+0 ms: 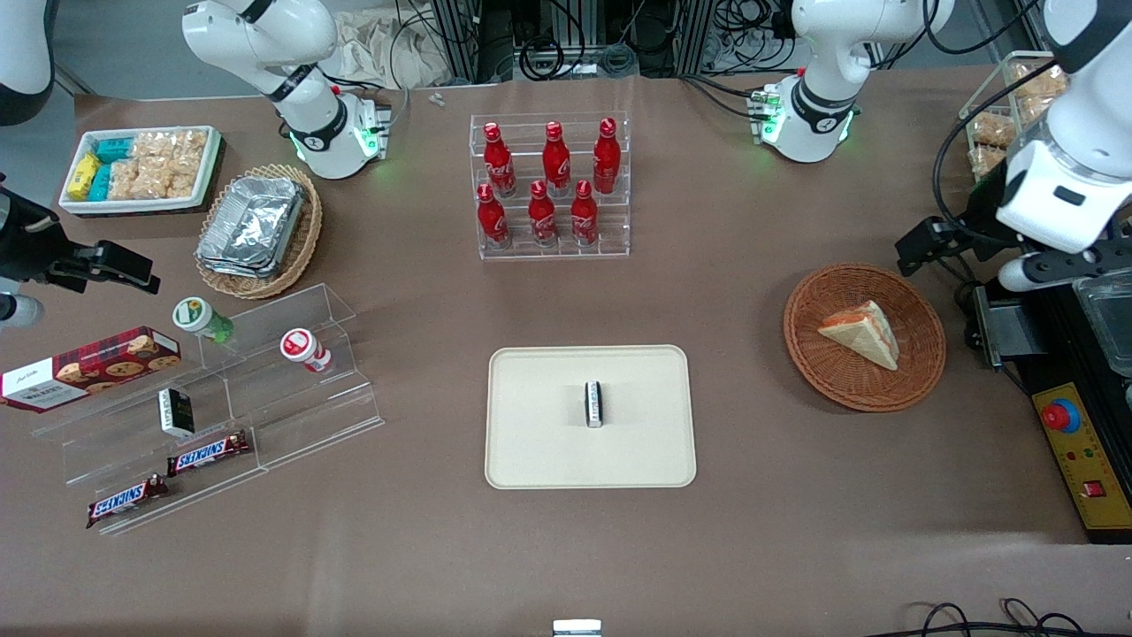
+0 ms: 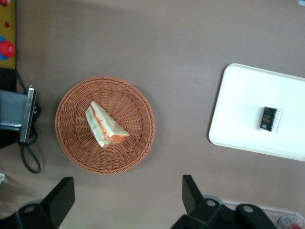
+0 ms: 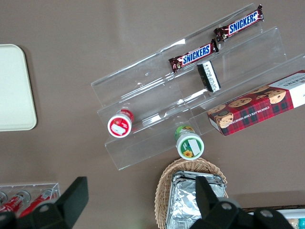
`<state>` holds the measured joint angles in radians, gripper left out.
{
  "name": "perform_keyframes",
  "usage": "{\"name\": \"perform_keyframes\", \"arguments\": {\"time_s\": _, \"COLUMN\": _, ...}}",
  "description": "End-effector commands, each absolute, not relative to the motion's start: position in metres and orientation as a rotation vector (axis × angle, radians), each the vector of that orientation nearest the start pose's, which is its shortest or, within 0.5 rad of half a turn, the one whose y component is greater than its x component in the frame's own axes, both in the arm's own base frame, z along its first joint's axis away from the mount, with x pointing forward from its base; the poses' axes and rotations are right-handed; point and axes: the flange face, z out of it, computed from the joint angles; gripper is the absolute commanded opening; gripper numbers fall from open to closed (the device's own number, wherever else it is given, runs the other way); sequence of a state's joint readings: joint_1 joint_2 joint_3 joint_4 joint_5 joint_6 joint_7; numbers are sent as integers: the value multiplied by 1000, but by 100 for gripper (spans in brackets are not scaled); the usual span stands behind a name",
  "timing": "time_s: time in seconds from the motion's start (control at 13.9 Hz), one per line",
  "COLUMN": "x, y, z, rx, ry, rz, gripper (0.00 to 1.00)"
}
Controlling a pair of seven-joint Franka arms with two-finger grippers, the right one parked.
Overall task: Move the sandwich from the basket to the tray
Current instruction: 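Lower the open left gripper over the sandwich in the wicker basket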
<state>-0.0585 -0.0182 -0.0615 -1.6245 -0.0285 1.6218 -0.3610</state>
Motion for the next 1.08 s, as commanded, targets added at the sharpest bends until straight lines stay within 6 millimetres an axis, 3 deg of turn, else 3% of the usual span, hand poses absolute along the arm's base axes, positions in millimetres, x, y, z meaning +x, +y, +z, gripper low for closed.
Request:
{"name": "perform_keyframes", "arguments": {"time_s": 0.0, "x": 541, "y": -44, "z": 600, "rx": -3123, "ry": -542, "rz": -2, "gripper": 100}}
{"name": "perform_keyframes", "arguments": {"time_s": 0.29, "x": 523, "y": -25, "z": 568, "rx": -3084, "ry": -812, "rz": -86, "gripper": 100}}
{"name": "perform_keyframes", "arguments": {"time_s": 0.57, "x": 502, "y": -9, "z": 504, "rx": -3034, "ry": -939, "rz": -5, "gripper": 100}}
{"name": "perform_keyframes", "arguments": {"time_s": 0.72, "x": 498, "y": -3, "z": 474, "rx": -3017, "ry": -1009, "rz": -15, "gripper": 100}}
{"name": "perform_keyframes", "arguments": {"time_s": 1.01, "x": 503, "y": -2, "z": 440, "rx": -2959, "ry": -1141, "rz": 13, "gripper": 100}}
